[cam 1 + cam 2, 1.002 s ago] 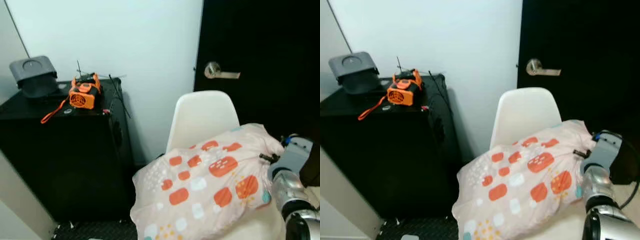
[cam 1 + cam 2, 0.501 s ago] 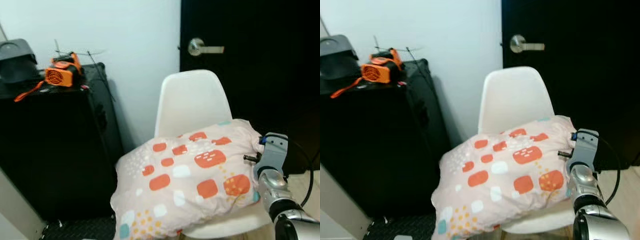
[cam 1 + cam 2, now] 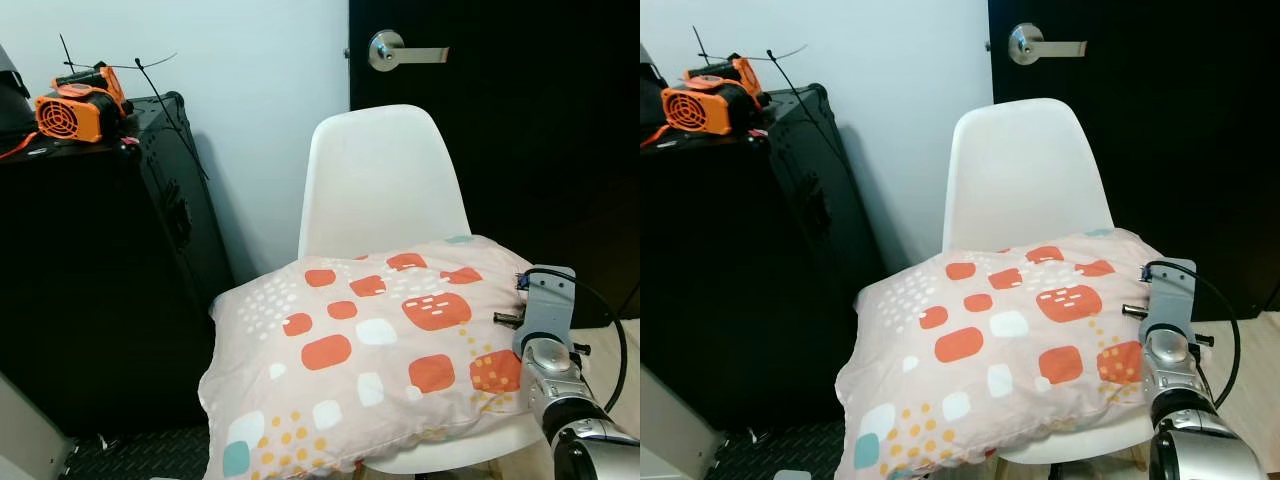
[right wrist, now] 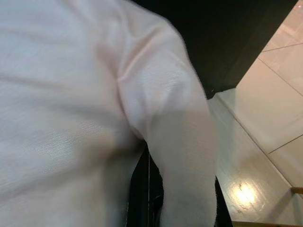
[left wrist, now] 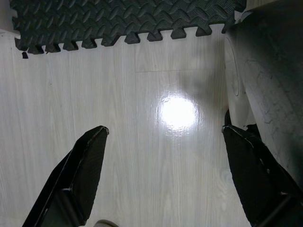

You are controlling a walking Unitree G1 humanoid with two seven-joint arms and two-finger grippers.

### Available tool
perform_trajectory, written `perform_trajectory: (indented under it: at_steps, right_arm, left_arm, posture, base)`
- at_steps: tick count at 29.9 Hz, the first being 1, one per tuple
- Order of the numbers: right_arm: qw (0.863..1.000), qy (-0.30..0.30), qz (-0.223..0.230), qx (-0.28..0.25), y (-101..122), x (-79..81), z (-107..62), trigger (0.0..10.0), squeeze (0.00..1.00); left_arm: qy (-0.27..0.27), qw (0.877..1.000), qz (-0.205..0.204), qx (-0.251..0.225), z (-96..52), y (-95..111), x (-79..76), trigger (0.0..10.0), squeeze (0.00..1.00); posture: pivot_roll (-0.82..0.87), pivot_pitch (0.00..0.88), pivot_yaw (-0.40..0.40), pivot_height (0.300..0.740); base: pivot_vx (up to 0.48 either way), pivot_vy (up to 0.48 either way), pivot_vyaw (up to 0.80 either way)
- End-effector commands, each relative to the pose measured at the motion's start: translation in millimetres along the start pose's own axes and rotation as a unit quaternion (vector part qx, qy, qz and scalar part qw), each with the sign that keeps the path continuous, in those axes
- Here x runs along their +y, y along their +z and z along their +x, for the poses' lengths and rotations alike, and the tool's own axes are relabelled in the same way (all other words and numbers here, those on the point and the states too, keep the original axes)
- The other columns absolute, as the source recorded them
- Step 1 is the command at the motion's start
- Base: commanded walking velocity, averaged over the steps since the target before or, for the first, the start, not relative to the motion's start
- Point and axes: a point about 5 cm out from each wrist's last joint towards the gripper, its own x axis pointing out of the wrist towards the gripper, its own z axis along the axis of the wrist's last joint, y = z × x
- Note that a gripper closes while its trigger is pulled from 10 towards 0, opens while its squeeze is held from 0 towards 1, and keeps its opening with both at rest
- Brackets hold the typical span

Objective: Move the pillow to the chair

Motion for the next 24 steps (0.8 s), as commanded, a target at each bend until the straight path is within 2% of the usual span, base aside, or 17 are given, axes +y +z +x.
perform_trajectory:
  at_steps: [1,2,3,8,9,11,14,16,18,23,24]
  right_arm:
    - [1.000,0.015,-0.024,0.000,2,12.0,-1.3,10.0,0.00]
    - [0.997,0.027,-0.069,0.007,-1,18.7,-2.5,10.0,0.00]
    - [0.996,0.030,-0.080,0.008,-1,20.3,-2.8,10.0,0.00]
    - [0.995,0.045,-0.084,0.014,-3,24.7,-3.7,10.0,0.00]
    - [0.997,0.035,-0.071,0.009,-1,21.4,-2.8,10.0,1.00]
    - [0.998,0.023,-0.062,0.004,1,17.7,-1.9,10.0,1.00]
    - [0.999,-0.029,-0.042,0.000,6,0.9,1.5,10.0,1.00]
    - [0.996,-0.071,-0.048,0.002,8,-15.0,3.8,10.0,1.00]
    - [0.994,-0.092,-0.057,0.007,8,-24.3,4.6,10.0,1.00]
    - [0.990,-0.120,-0.066,0.014,7,-38.8,5.6,10.0,1.00]
    - [0.989,-0.133,-0.064,0.017,8,-45.6,5.9,10.0,1.00]
  left_arm:
    - [-0.036,0.999,0.002,0.013,-0.6,-8,-20.2,10.0,0.00]
    - [-0.036,0.999,0.001,0.013,-0.6,-8,-20.9,10.0,0.00]
    - [-0.036,0.999,0.001,0.013,-0.6,-8,-21.1,10.0,0.00]
    - [-0.036,0.999,-0.001,0.013,-0.4,-8,-21.8,10.0,0.00]
    - [-0.036,0.999,-0.001,0.013,-0.4,-7,-22.3,10.0,0.00]
    - [-0.037,0.999,-0.002,0.012,-0.3,-7,-22.7,10.0,0.00]
    - [-0.037,0.999,-0.003,0.012,-0.1,-7,-23.4,10.0,0.00]
    - [-0.037,0.999,-0.003,0.012,0.0,-6,-24.2,10.0,0.00]
    - [-0.038,0.999,-0.003,0.012,0.1,-6,-24.8,10.0,0.00]
    - [-0.038,0.999,-0.002,0.013,0.3,-5,-25.2,10.0,0.00]
    - [-0.038,0.999,-0.002,0.012,0.5,-5,-25.4,10.0,0.00]
  posture:
    - [-0.06,0.099,0.040,0.505]
    - [-0.06,0.098,0.037,0.495]
    - [-0.06,0.098,0.037,0.490]
    - [-0.06,0.095,0.033,0.481]
    - [-0.06,0.093,0.031,0.481]
    - [-0.06,0.093,0.031,0.481]
    - [-0.07,0.090,0.030,0.481]
    - [-0.07,0.087,0.030,0.481]
    - [-0.07,0.085,0.030,0.481]
    - [-0.08,0.081,0.029,0.481]
    - [-0.08,0.079,0.030,0.481]
  base:
    - [0.000,0.000,0.00]
    - [0.000,0.000,0.00]
    - [0.000,0.000,0.00]
    - [0.000,0.000,0.00]
    - [0.000,0.000,0.00]
    - [0.000,0.000,0.00]
    - [0.000,0.000,0.00]
    - [0.000,0.000,0.00]
    - [0.000,0.000,0.00]
    - [0.000,0.000,0.00]
    - [0.000,0.000,0.00]
